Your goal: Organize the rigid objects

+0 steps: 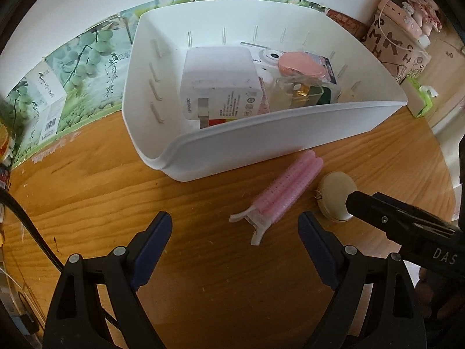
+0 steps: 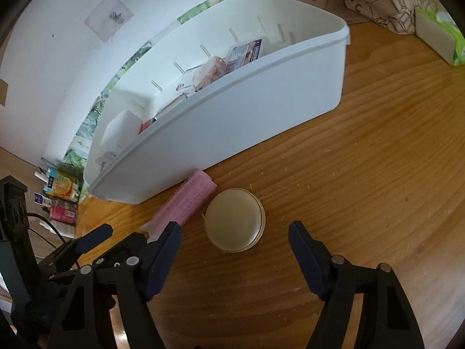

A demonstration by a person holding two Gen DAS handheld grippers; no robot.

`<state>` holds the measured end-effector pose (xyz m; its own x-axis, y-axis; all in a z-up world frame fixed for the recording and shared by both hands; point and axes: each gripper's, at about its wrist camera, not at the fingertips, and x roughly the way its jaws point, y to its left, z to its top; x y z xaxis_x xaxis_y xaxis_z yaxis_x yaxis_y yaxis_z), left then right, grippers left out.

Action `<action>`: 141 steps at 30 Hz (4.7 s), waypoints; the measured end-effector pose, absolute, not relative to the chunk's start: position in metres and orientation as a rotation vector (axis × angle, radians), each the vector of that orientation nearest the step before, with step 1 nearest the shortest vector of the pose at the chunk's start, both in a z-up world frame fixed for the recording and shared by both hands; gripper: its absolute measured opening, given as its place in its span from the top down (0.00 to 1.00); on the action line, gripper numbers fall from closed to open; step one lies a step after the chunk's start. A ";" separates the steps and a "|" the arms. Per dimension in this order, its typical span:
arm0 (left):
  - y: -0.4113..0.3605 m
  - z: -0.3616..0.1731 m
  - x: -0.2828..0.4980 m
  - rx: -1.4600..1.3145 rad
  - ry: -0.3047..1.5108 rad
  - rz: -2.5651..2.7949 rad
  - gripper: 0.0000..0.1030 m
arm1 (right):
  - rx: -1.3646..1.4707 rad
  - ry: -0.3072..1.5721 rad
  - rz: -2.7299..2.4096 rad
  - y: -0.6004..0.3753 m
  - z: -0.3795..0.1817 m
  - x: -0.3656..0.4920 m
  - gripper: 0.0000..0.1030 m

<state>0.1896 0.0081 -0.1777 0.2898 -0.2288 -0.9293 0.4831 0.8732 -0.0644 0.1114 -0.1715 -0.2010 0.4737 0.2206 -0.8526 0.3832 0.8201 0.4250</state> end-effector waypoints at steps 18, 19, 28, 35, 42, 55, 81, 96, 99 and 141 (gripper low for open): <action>0.004 -0.197 0.198 0.222 1.207 -0.518 0.30 | 0.471 1.158 -0.079 -0.151 -0.197 0.130 0.31; 0.002 -0.198 0.198 0.222 1.212 -0.523 0.33 | 0.464 1.162 -0.079 -0.151 -0.198 0.130 0.32; -0.004 -0.200 0.195 0.212 1.225 -0.557 0.52 | 0.410 1.197 -0.092 -0.148 -0.202 0.134 0.32; -0.003 -0.201 0.196 0.197 1.228 -0.563 0.56 | 0.363 1.235 -0.078 -0.140 -0.206 0.137 0.36; 0.008 -0.199 0.194 0.164 1.244 -0.557 0.57 | 0.320 1.249 -0.076 -0.134 -0.208 0.139 0.36; 0.036 -0.191 0.190 0.100 1.247 -0.483 0.57 | 0.255 1.234 -0.088 -0.128 -0.210 0.147 0.51; 0.098 -0.134 0.160 -0.034 1.064 -0.363 0.58 | 0.302 1.240 -0.024 -0.122 -0.194 0.109 0.52; 0.121 -0.092 0.169 -0.163 0.891 -0.376 0.91 | 0.172 1.148 -0.043 -0.128 -0.152 0.103 0.79; 0.121 -0.097 0.167 -0.160 0.913 -0.372 0.91 | 0.165 1.148 -0.042 -0.128 -0.152 0.103 0.79; 0.146 -0.178 0.220 -0.666 1.362 0.136 0.26 | 0.169 1.386 -0.004 -0.134 -0.199 0.095 0.44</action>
<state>0.2203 0.1458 -0.1777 0.2306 -0.2830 -0.9310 -0.4615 0.8105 -0.3607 0.0954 -0.1343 -0.1993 0.1860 0.0960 -0.9779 0.1021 0.9879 0.1164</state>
